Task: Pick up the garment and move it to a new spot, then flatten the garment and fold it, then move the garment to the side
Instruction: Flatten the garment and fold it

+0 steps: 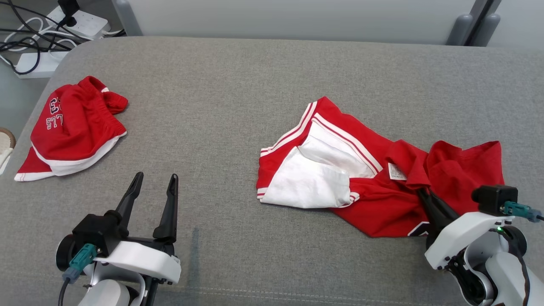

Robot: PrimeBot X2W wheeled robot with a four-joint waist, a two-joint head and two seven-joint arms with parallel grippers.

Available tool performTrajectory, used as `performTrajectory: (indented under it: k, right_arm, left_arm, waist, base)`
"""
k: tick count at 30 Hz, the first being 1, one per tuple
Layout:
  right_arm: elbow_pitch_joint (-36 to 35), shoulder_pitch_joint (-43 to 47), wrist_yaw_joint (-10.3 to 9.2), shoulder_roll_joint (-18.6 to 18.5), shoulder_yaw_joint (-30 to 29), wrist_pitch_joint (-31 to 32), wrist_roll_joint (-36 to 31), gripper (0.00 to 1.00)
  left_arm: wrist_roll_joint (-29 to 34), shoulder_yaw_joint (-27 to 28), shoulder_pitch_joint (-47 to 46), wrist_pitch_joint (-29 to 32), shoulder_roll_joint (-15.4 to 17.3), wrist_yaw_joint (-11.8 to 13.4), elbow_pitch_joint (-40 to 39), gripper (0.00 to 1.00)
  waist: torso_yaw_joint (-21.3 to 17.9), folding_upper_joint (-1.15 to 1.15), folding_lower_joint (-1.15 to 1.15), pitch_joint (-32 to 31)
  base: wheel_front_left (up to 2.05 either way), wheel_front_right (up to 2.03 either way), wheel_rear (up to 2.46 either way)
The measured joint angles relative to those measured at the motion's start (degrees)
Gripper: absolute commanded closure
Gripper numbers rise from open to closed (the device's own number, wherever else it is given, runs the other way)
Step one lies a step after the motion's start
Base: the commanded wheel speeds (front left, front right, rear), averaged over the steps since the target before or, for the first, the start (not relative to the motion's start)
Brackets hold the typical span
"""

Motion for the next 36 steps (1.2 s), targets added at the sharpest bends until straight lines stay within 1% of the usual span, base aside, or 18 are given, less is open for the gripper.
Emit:
performTrajectory:
  k: [6, 10, 15, 16, 17, 18, 19, 20, 21, 22, 27, 29, 30, 36]
  right_arm:
    - [-4.2, 4.0, 0.0, 0.4, -1.6, -1.2, 0.8, 0.0]
    - [-7.7, 7.2, 0.0, 0.6, -3.6, -4.0, -0.2, 0.0]
    - [-11.8, 10.7, 0.0, 1.3, -8.4, -7.2, -6.2, 0.0]
    - [-11.8, 10.7, 0.0, 1.3, -8.4, -7.2, -6.2, 0.0]
    - [-13.9, 11.9, 0.0, 2.2, -11.0, -8.5, -10.0, 0.0]
    - [-15.1, 12.7, 0.0, 2.6, -12.4, -8.9, -11.7, 0.0]
    - [-15.1, 12.7, 0.0, 2.6, -12.4, -8.9, -11.7, 0.0]
    - [-17.4, 14.5, 0.0, 4.1, -15.3, -9.5, -15.1, 0.0]
    - [-18.5, 15.6, 0.0, 4.7, -16.1, -9.6, -16.2, 0.0]
    - [-18.5, 15.6, 0.0, 4.7, -16.1, -9.6, -16.2, 0.0]
    - [-24.0, 21.1, 0.0, 8.0, -17.6, -9.6, -22.4, 0.0]
    - [-25.7, 23.1, 0.0, 9.0, -18.0, -8.8, -23.9, 0.0]
    - [-27.4, 25.0, 0.0, 10.2, -18.3, -8.1, -25.3, 0.0]
    - [-30.7, 28.1, 0.0, 11.6, -18.4, -6.0, -26.6, 0.0]
  left_arm:
    - [0.0, 0.1, 0.1, 0.0, 0.3, -0.1, 0.5, 0.0]
    - [0.0, 0.1, 0.6, 0.0, 0.6, 0.0, 0.6, 0.0]
    - [0.0, 0.2, 2.7, 0.1, 1.7, 0.1, 0.6, 0.0]
    - [0.0, 0.2, 2.7, 0.1, 1.7, 0.1, 0.6, 0.0]
    - [0.0, 0.2, 3.1, 0.2, 1.8, 0.5, 0.4, 0.0]
    - [0.0, 0.2, 3.4, 0.3, 1.9, 0.6, 0.2, 0.0]
    - [0.0, 0.2, 3.4, 0.3, 1.9, 0.6, 0.2, 0.0]
    - [0.0, 0.2, 3.8, 0.7, 2.0, 0.8, -0.1, 0.0]
    - [0.0, 0.2, 3.9, 0.7, 2.1, 1.0, -0.3, 0.0]
    - [0.0, 0.2, 3.9, 0.7, 2.1, 1.0, -0.3, 0.0]
    - [-0.1, 0.5, 5.4, 1.2, 2.6, 1.5, -0.8, 0.0]
    - [-0.1, 0.6, 6.0, 1.2, 3.1, 2.1, -1.0, 0.0]
    - [-0.1, 0.9, 6.3, 1.3, 3.4, 2.6, -1.3, 0.0]
    - [-0.5, 1.2, 7.7, 1.9, 3.6, 3.6, -2.6, 0.0]
  waist:
    - [-1.3, 0.0, 0.0, -0.4]
    - [-2.3, 0.0, 0.0, -1.2]
    - [-3.7, 0.0, 0.0, -2.6]
    - [-3.7, 0.0, 0.0, -2.6]
    - [-4.2, 0.0, 0.0, -3.3]
    - [-4.5, 0.0, 0.0, -3.6]
    - [-4.5, 0.0, 0.0, -3.6]
    - [-4.9, 0.0, 0.0, -4.1]
    - [-5.0, 0.0, 0.0, -4.3]
    - [-5.0, 0.0, 0.0, -4.3]
    - [-5.6, 0.0, 0.0, -5.1]
    - [-5.7, 0.0, 0.0, -5.4]
    - [-5.9, 0.0, 0.0, -5.7]
    - [-6.1, 0.0, 0.0, -6.1]
  base:
    - [0.0, 0.0, 0.0]
    - [0.0, 0.0, 0.0]
    - [0.0, 0.0, 0.0]
    - [0.0, 0.0, 0.0]
    - [0.0, 0.0, 0.0]
    - [0.0, 0.0, 0.0]
    - [0.0, 0.0, 0.0]
    - [0.0, 0.0, 0.0]
    - [0.0, 0.0, 0.0]
    - [0.0, 0.0, 0.0]
    - [0.0, 0.0, 0.0]
    - [0.0, 0.0, 0.0]
    - [0.0, 0.0, 0.0]
    - [0.0, 0.0, 0.0]
